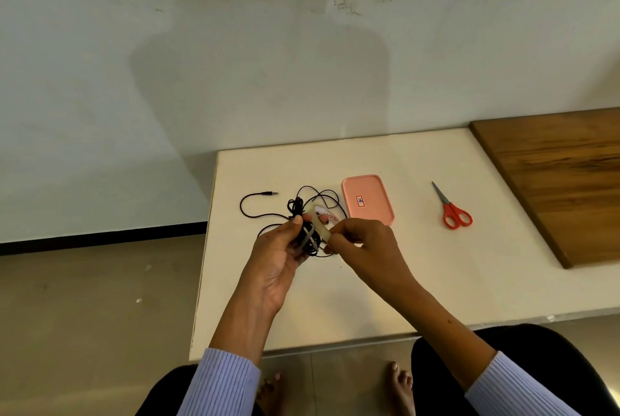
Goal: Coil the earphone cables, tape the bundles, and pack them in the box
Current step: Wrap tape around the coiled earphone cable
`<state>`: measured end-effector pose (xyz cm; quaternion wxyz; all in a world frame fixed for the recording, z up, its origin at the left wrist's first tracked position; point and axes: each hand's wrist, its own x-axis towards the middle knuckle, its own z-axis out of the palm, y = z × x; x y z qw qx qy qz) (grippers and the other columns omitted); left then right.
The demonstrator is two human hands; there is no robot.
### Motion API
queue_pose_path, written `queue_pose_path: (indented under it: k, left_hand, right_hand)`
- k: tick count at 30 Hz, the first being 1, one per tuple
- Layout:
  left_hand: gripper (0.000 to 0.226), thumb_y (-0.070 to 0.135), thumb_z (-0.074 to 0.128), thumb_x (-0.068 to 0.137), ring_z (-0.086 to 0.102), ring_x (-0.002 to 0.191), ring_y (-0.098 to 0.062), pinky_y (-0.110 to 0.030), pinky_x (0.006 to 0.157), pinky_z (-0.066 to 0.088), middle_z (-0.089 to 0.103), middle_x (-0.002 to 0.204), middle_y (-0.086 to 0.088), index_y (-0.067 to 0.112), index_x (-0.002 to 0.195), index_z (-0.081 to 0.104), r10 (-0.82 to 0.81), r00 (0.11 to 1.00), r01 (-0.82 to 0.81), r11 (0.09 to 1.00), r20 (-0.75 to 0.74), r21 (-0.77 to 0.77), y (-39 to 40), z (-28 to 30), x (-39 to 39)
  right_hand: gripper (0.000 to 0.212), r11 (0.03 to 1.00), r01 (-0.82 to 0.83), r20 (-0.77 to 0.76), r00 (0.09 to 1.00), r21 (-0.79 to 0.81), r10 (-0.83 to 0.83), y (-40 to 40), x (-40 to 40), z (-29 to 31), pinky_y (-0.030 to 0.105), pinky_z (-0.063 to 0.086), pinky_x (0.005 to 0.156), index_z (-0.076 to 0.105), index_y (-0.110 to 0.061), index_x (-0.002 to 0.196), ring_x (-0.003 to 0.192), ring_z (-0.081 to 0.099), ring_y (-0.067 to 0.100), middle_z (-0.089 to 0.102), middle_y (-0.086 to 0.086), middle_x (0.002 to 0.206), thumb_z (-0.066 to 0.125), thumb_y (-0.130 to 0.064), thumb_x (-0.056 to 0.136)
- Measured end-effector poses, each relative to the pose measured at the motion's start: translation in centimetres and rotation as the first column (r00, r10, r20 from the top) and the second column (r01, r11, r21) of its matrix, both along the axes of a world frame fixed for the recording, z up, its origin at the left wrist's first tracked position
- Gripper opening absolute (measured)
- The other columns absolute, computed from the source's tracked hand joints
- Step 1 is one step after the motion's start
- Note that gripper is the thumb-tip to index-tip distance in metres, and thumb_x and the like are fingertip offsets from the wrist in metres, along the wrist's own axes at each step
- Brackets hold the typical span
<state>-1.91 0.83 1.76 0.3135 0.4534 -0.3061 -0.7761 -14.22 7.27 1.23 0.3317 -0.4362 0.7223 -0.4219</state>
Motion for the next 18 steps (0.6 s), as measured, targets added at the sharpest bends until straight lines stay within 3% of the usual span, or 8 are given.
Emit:
queue_pose_path:
  k: [4, 6, 8, 13, 18]
  left_hand:
    - [0.025, 0.012, 0.047, 0.095, 0.063, 0.071, -0.015, -0.031, 0.08, 0.046, 0.072, 0.07, -0.002, 0.009, 0.083, 0.068, 0.013, 0.998, -0.009, 0.997, -0.056, 0.073, 0.03, 0.21, -0.19]
    - [0.024, 0.012, 0.047, 0.095, 0.063, 0.076, -0.017, -0.032, 0.086, 0.046, 0.074, 0.075, -0.004, 0.009, 0.082, 0.066, 0.04, 0.994, -0.028, 0.993, -0.106, 0.118, -0.19, 0.17, -0.06]
    - [0.022, 0.013, 0.047, 0.095, 0.065, 0.078, -0.018, -0.035, 0.092, 0.046, 0.074, 0.079, -0.006, 0.009, 0.084, 0.066, 0.056, 0.989, -0.037, 0.989, -0.139, 0.141, -0.43, 0.15, 0.16]
    - [0.022, 0.012, 0.047, 0.095, 0.067, 0.07, -0.015, -0.036, 0.092, 0.046, 0.074, 0.075, -0.006, 0.007, 0.085, 0.066, 0.047, 0.99, -0.03, 0.992, -0.134, 0.121, -0.53, -0.03, 0.33]
    - [0.02, 0.012, 0.049, 0.094, 0.065, 0.083, -0.02, -0.038, 0.093, 0.046, 0.072, 0.088, -0.01, 0.007, 0.086, 0.066, 0.045, 0.992, -0.03, 0.991, -0.115, 0.13, -0.63, -0.25, 0.34]
  right_hand:
    - [0.014, 0.997, 0.023, -0.093, 0.995, -0.08, -0.03, -0.07, 0.25, 0.01, 0.027, 0.044, 0.06, 0.071, -0.012, 0.072, 0.068, 0.056, 0.01, 0.065, -0.003, 0.065, 0.063, -0.017, 0.082]
    - [0.01, 0.994, -0.019, -0.119, 0.993, -0.11, 0.006, -0.02, 0.28, 0.09, 0.01, 0.04, 0.057, 0.073, -0.013, 0.078, 0.07, 0.056, -0.002, 0.063, -0.013, 0.066, 0.064, -0.012, 0.083]
    - [0.012, 0.99, -0.061, -0.128, 0.991, -0.128, 0.045, 0.05, 0.15, 0.19, 0.004, 0.039, 0.063, 0.075, -0.013, 0.085, 0.074, 0.056, -0.011, 0.062, -0.02, 0.07, 0.064, -0.007, 0.083]
    - [0.011, 0.988, -0.061, -0.089, 0.995, -0.139, 0.049, 0.22, 0.01, 0.35, 0.004, 0.038, 0.06, 0.074, -0.01, 0.079, 0.072, 0.054, -0.011, 0.06, -0.018, 0.067, 0.063, -0.009, 0.084]
    - [0.012, 0.99, -0.051, -0.113, 0.993, -0.131, 0.037, 0.02, 0.23, 0.03, 0.009, 0.037, 0.058, 0.073, -0.011, 0.077, 0.07, 0.053, -0.004, 0.062, -0.013, 0.067, 0.063, -0.011, 0.083]
